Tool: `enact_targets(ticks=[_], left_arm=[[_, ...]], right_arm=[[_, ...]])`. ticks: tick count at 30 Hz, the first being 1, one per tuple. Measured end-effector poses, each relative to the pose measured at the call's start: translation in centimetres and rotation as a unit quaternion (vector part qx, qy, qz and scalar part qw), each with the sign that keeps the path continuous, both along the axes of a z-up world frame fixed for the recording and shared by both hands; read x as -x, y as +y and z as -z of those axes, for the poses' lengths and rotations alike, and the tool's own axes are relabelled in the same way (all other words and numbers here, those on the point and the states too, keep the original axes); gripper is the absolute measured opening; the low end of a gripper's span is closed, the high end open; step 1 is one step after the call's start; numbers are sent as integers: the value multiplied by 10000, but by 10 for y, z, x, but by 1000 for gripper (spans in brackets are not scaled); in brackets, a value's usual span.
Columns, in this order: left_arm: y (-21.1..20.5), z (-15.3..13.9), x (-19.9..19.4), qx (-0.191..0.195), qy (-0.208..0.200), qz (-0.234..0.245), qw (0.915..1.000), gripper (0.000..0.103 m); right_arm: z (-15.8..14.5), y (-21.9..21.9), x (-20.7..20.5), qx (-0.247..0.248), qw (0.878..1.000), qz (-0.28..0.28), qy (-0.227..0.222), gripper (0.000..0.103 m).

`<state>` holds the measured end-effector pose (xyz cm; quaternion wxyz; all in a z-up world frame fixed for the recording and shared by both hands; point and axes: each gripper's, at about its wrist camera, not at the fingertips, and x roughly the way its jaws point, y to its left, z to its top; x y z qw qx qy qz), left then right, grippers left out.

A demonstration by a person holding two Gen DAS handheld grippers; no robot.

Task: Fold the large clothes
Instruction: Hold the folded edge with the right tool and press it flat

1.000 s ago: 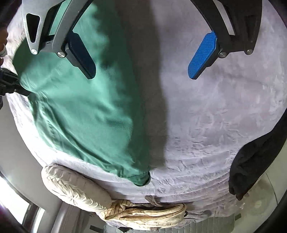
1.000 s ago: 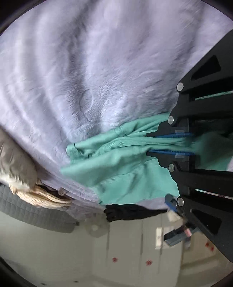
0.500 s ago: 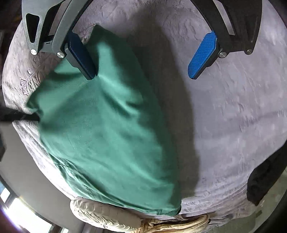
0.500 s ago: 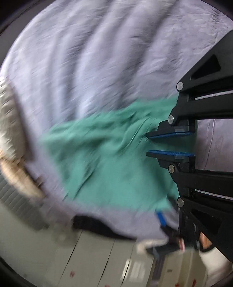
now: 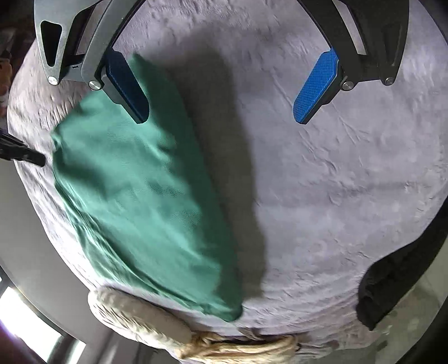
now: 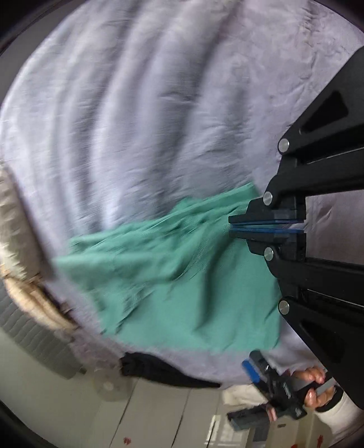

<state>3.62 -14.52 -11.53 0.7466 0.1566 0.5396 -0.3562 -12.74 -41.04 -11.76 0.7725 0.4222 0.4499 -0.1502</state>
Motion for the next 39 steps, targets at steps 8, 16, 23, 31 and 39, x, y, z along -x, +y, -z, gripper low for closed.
enact_targets(ticks=[8, 16, 23, 31, 39], left_arm=[[-27, 15, -17, -137, 148, -296, 9994, 103], [-29, 21, -14, -187, 285, -228, 9992, 103], [-28, 21, -16, -188, 374, -251, 9988, 103], [-28, 21, -14, -205, 359, -224, 9989, 103], [-33, 27, -15, -235, 534, -168, 9982, 103]], right_arm=[[-2, 2, -66, 372, 9988, -308, 121, 3], [28, -14, -64, -19, 9996, -64, 276, 0], [16, -18, -51, 19, 9996, 37, 292, 3], [18, -28, -41, -199, 9991, 306, 208, 4], [21, -30, -42, -217, 9989, 315, 284, 13]])
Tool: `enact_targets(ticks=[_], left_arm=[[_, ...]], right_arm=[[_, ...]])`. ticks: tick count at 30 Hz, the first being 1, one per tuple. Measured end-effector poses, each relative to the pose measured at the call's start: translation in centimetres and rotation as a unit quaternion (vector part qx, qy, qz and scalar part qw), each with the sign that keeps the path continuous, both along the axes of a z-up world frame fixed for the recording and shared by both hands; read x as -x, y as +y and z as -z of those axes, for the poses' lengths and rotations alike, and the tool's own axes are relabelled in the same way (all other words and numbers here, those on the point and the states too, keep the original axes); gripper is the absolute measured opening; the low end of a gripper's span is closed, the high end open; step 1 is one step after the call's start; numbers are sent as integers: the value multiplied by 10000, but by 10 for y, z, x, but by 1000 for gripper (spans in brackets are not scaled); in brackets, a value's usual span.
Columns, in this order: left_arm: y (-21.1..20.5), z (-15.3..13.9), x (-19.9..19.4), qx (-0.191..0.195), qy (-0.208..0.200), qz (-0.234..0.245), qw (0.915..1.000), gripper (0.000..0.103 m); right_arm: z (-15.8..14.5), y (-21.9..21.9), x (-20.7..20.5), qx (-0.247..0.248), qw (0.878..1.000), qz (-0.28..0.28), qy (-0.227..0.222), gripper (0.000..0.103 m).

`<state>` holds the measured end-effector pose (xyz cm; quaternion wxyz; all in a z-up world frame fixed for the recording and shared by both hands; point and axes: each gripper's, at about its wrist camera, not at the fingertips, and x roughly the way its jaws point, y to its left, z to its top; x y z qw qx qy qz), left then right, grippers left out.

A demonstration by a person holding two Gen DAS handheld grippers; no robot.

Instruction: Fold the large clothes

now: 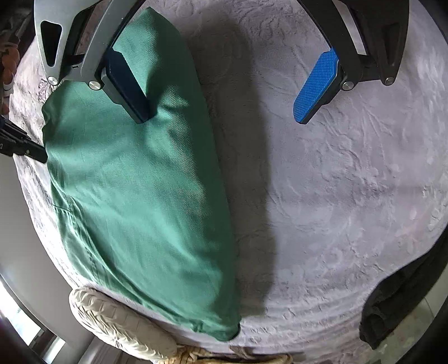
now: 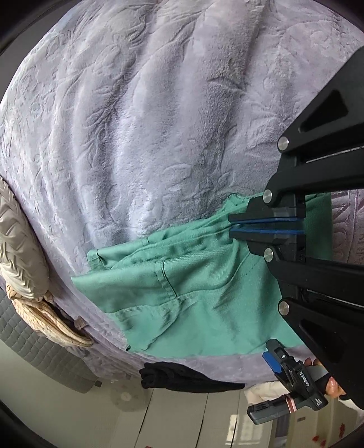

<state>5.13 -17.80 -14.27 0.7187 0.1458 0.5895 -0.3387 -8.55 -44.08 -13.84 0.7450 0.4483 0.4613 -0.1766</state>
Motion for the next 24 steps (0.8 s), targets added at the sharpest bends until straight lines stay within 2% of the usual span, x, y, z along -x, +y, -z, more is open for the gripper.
enact_targets(ticks=[1, 2, 3, 4, 11, 18, 21, 22, 24], left_arm=[[-2, 2, -1, -5, 105, 56, 9999, 103], [-3, 5, -1, -14, 212, 92, 9997, 103], [-4, 6, -1, -17, 254, 98, 9996, 103], [-4, 6, -1, -14, 267, 95, 9996, 103], [-10, 1, 2, -118, 149, 36, 9998, 103], [-23, -11, 9, -304, -190, -135, 9993, 103], [-32, -13, 13, -417, -267, -183, 9986, 103], [-34, -14, 13, -447, -270, -202, 9984, 103], [-40, -15, 15, -506, -260, -245, 9981, 103]], right_arm=[[0, 0, 1, 8, 10000, 13, 1, 31], [0, 0, 1, 16, 10000, 28, -3, 61], [-1, 0, 1, 21, 10000, 35, -25, 71], [-2, 0, 2, 29, 10000, 40, -82, 77], [-7, -3, -7, -52, 9996, -195, -215, 77], [-7, -16, -18, -270, 9982, -455, -289, 81], [-13, -23, -25, -210, 9974, -600, -341, 90], [-15, -25, -26, -176, 9974, -617, -341, 100], [-19, -32, -30, -124, 9969, -677, -388, 103]])
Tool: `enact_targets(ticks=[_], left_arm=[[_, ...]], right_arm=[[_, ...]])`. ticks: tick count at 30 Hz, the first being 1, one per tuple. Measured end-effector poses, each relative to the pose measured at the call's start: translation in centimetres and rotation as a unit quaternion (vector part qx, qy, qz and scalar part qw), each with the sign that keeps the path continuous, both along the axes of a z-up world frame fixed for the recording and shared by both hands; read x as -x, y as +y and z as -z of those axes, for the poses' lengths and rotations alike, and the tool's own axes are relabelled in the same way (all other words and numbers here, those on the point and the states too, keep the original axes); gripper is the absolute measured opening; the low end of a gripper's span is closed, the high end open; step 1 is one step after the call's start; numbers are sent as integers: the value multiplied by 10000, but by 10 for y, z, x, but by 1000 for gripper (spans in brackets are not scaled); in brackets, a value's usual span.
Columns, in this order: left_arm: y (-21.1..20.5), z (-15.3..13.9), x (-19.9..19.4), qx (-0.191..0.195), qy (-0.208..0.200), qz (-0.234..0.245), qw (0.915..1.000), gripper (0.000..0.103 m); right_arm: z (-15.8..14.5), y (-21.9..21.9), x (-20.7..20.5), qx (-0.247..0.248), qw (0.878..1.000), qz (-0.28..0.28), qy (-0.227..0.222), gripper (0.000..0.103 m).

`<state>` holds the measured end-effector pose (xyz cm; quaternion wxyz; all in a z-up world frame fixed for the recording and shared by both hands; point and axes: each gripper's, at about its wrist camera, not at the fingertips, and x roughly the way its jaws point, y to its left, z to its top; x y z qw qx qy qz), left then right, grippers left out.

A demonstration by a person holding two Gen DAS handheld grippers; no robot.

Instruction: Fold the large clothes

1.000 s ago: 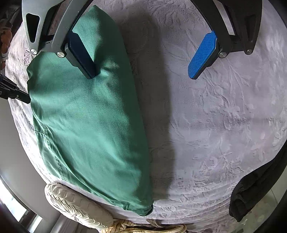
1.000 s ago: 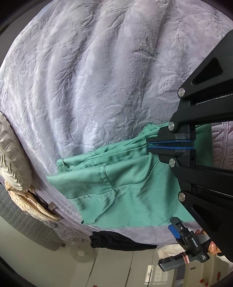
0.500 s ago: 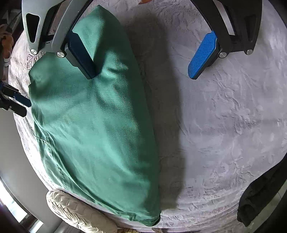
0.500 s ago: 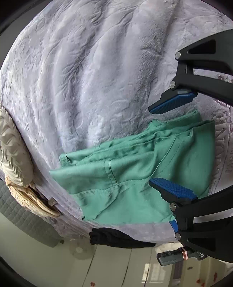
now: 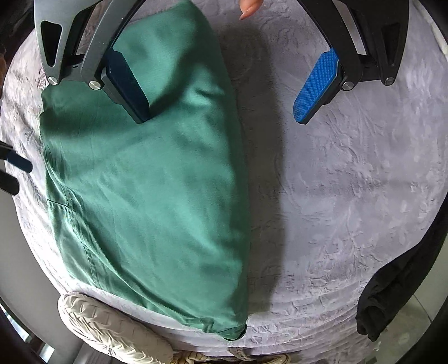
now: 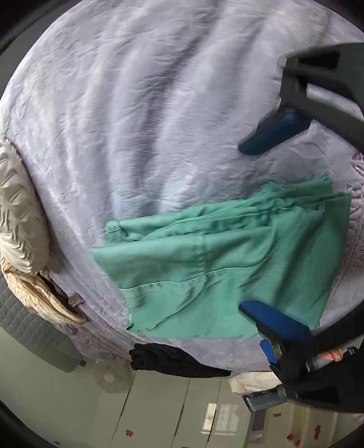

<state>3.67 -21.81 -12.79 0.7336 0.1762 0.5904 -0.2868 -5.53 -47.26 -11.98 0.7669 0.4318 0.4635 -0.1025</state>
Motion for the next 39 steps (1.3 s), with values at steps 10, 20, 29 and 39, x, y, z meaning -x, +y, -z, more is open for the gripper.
enact_targets(ticks=[10, 20, 29, 39], left_arm=[[-3, -2, -6, 215, 140, 122, 9996, 103], [28, 22, -45, 1188, 1201, -439, 9846, 103], [-8, 51, -34, 1481, 1764, 50, 9731, 103], [1, 33, -37, 1524, 1549, 108, 9760, 59]], right_arm=[[16, -30, -15, -636, 9976, -278, -20, 103], [58, -48, -44, -1614, 9852, -402, -404, 103], [78, -46, -105, -2174, 9692, -783, -856, 103], [89, -30, -130, -2370, 9679, -495, -669, 32]])
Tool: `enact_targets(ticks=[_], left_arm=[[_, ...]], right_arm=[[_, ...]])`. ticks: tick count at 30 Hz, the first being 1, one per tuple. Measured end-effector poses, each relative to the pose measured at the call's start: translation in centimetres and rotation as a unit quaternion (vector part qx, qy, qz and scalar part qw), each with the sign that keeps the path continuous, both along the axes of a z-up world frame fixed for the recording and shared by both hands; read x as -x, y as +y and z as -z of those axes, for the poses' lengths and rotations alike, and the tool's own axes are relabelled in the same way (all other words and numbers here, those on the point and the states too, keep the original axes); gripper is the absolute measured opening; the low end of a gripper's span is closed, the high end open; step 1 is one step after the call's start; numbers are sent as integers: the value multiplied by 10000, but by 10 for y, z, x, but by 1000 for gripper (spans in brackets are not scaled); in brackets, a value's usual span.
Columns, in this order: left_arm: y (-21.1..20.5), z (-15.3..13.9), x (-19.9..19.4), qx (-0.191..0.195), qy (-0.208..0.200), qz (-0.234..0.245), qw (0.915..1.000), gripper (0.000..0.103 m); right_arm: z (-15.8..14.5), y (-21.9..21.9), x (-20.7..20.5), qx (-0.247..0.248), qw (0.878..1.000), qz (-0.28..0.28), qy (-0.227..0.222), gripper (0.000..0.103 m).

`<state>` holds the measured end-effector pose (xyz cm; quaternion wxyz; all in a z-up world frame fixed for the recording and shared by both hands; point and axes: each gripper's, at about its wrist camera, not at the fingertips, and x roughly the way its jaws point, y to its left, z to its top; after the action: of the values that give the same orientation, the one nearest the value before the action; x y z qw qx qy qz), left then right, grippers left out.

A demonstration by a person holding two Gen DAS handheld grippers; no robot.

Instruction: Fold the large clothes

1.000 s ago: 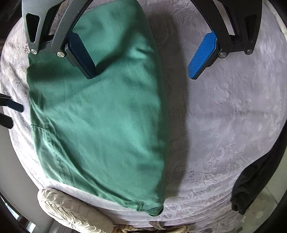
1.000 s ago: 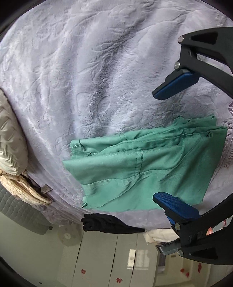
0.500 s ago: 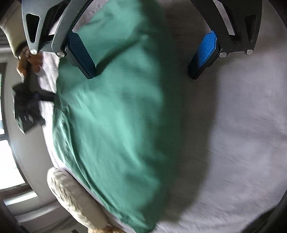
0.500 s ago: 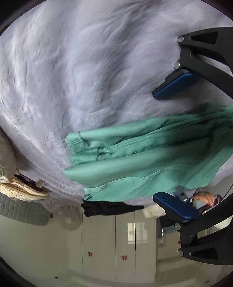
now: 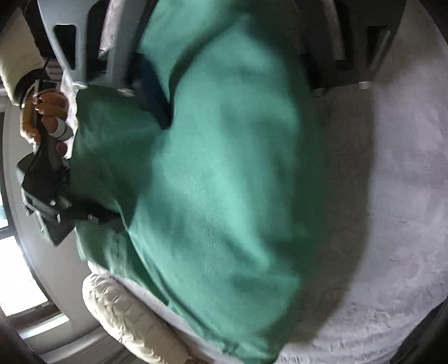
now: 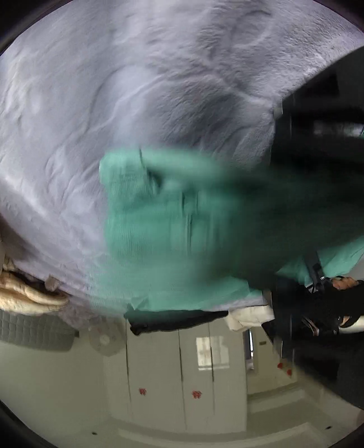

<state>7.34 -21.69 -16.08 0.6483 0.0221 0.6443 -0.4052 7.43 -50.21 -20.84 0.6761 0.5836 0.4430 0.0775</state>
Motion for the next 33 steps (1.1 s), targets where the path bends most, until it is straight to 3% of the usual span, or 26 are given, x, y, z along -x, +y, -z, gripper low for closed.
enact_targets(ticks=[2, 5, 10, 15, 20, 25, 28, 29, 31, 33], left_arm=[[7, -14, -2, 216, 15, -37, 9998, 50], [13, -38, 2, 404, -179, 144, 9989, 48], [45, -74, 8, 670, -311, 380, 9965, 48], [105, -99, 5, 752, -206, 542, 9955, 48], [181, -101, 10, 401, -80, 634, 9972, 48], [243, -51, 21, -271, 283, 383, 9985, 49], [265, -11, 24, -769, 534, 219, 9954, 59], [272, -9, 21, -669, 641, 106, 9956, 59], [274, -22, 16, -512, 593, 71, 9969, 59], [285, -34, 10, -471, 411, 163, 9979, 59]], right_arm=[[-8, 2, 8, -215, 9991, 171, -337, 24], [-29, 13, 12, -361, 9959, 265, -782, 24], [-60, 35, 16, -587, 9908, 473, -1125, 24], [-91, 80, 24, -708, 9884, 448, -1269, 24], [-91, 144, 36, -925, 9884, 339, -1154, 24], [-48, 219, 48, -1062, 9924, 160, -604, 24], [-21, 245, 40, -611, 9980, -111, 112, 29], [-18, 248, 37, -147, 9985, -220, 485, 42], [-27, 248, 34, 475, 9949, -382, 802, 65], [-47, 247, 34, 1175, 9874, -556, 899, 66]])
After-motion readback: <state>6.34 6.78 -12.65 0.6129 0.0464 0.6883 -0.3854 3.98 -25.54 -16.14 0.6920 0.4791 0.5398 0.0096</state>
